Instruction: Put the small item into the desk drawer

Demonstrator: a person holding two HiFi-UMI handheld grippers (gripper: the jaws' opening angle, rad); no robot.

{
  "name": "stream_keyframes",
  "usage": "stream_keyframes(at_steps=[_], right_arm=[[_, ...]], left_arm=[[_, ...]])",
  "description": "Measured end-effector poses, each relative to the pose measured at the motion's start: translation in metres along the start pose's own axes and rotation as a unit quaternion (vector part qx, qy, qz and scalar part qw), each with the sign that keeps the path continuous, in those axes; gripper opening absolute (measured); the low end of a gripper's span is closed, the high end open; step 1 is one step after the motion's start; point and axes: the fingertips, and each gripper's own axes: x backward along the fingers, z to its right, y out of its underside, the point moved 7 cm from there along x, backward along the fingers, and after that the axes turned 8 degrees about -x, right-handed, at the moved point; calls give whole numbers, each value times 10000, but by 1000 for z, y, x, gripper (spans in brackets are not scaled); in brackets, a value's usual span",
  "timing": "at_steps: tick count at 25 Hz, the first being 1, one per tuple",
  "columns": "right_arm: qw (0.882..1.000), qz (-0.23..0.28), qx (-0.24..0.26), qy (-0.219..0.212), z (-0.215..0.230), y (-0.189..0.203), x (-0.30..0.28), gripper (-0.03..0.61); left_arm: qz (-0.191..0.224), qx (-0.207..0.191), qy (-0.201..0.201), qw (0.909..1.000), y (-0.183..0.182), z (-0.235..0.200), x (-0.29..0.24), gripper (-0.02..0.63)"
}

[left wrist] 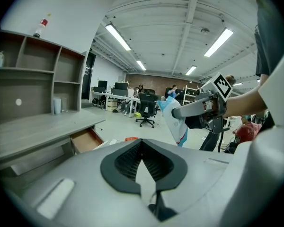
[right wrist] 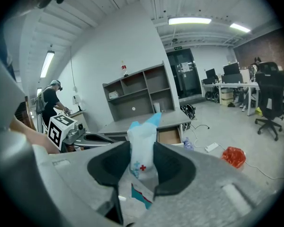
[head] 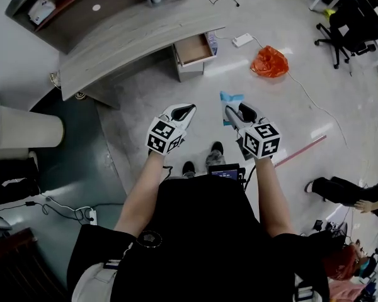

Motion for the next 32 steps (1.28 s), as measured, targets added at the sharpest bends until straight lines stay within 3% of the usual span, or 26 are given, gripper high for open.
stream_keyframes(at_steps=[17, 24, 32], right_arm=[[9979, -214, -5, -610, 94, -50, -41, 156], [9957, -289, 41, -883, 114, -61, -48, 156], [9938, -439, -1, -1020, 122, -58, -59, 156]], left_arm=[[-277, 177, -632, 9975, -29, -28, -75, 0], [-312, 257, -999, 9942, -36, -28, -83, 0], [-432, 433, -1160, 9914, -26, -28, -83, 0]])
